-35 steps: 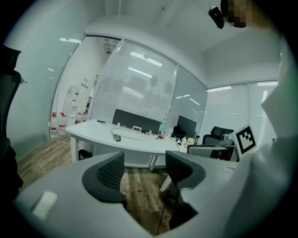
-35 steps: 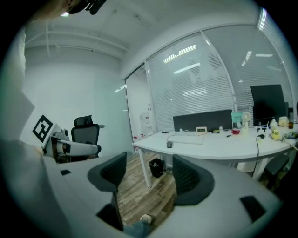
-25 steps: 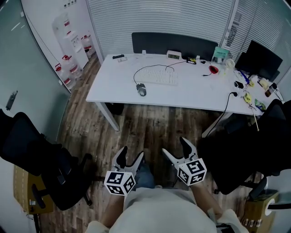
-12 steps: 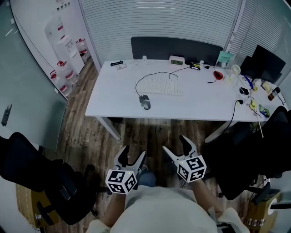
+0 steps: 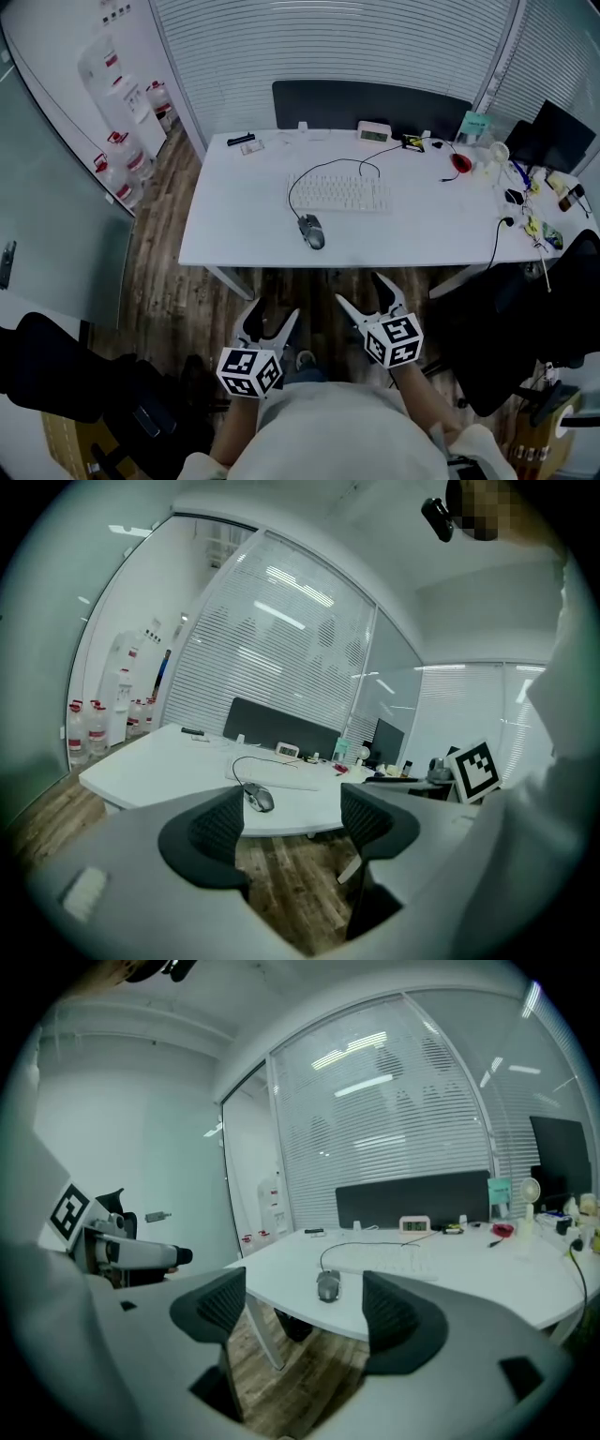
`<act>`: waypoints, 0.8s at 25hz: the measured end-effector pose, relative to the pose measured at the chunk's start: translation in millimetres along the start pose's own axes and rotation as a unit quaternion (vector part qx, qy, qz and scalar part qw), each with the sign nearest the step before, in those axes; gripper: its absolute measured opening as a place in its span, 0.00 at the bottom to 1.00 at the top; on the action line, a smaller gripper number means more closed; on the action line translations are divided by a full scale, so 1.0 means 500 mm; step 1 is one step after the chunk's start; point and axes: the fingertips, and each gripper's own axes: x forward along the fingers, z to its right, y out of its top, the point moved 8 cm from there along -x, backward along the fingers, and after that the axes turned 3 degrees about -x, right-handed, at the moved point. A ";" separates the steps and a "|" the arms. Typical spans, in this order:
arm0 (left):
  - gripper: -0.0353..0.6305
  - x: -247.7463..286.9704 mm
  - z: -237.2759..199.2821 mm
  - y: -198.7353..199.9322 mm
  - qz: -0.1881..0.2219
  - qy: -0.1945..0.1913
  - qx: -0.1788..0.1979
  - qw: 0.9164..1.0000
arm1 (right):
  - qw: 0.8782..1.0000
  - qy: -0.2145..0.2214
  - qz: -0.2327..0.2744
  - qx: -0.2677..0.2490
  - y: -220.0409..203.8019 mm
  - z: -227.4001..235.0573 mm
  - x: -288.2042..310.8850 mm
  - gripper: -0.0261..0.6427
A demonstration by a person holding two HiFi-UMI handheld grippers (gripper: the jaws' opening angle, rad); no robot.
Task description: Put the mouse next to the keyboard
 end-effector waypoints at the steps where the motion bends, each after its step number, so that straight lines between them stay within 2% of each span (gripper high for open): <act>1: 0.53 0.010 -0.014 0.005 -0.003 -0.001 0.000 1.000 | 1.000 -0.002 -0.001 -0.001 0.003 0.003 0.019 0.58; 8: 0.53 0.072 -0.095 0.034 -0.008 -0.010 -0.002 1.000 | 1.000 -0.009 -0.020 -0.018 0.011 0.018 0.153 0.58; 12: 0.53 0.101 -0.135 0.045 -0.011 -0.010 -0.008 1.000 | 0.999 -0.010 -0.045 -0.029 0.001 0.028 0.235 0.58; 20: 0.53 0.140 -0.189 0.057 -0.025 -0.015 -0.015 0.999 | 0.994 -0.024 -0.104 -0.018 -0.038 0.060 0.391 0.58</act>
